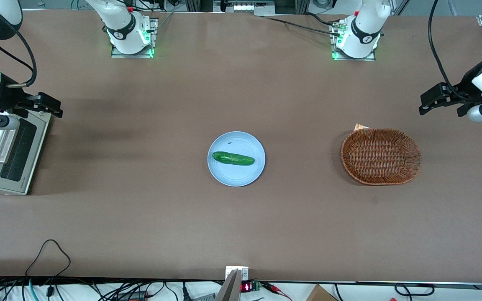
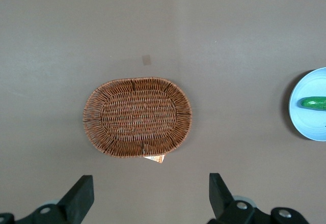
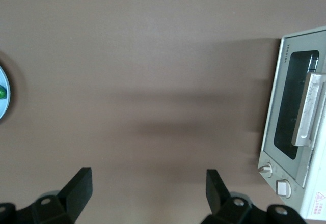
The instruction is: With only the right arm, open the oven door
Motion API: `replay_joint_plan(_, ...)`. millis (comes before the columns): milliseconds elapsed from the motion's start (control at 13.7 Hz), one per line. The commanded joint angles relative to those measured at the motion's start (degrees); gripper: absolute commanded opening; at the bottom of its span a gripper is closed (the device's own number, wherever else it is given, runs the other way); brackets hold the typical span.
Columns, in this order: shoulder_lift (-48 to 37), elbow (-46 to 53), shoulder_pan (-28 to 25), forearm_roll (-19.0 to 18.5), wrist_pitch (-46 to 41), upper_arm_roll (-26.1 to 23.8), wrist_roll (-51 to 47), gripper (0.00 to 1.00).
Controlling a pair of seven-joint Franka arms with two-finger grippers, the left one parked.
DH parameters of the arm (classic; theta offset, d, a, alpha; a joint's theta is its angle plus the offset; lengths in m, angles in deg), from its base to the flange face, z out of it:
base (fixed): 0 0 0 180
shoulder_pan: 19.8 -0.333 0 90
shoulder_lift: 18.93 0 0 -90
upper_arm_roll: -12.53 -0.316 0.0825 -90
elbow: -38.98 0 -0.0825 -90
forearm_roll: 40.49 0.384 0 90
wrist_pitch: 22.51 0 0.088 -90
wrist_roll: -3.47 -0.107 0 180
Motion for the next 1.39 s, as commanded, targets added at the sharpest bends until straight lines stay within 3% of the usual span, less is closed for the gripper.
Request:
replay_joint_plan(0,-0.30,-0.05,-0.27,-0.43,-0.67,0.43,0.35,0.98)
replay_joint_plan(146,-0.30,-0.05,-0.27,-0.60,-0.76,0.43,0.35,0.97)
replay_joint_plan(220,-0.30,-0.05,-0.27,-0.61,-0.76,0.43,0.26,0.92)
replay_joint_plan(293,-0.30,-0.05,-0.27,-0.43,-0.84,0.43,-0.18,0.80)
replay_joint_plan(366,-0.30,-0.05,-0.27,-0.26,-1.11,0.52,-0.62,0.54)
replay_joint_plan(439,-0.30,0.12,-0.27,-0.17,-1.72,0.52,-1.05,0.37)
replay_joint_plan(585,-0.30,0.13,-0.27,-0.08,-1.72,0.70,-2.54,0.16)
replay_joint_plan(732,-0.30,0.13,-0.27,0.01,-1.72,0.61,-4.65,0.01)
replay_joint_plan(1098,0.67,0.04,-0.36,-1.22,-1.55,0.78,-5.72,0.00)
replay_joint_plan(1317,1.72,0.13,-0.36,-4.81,-1.37,0.87,-5.72,0.00)
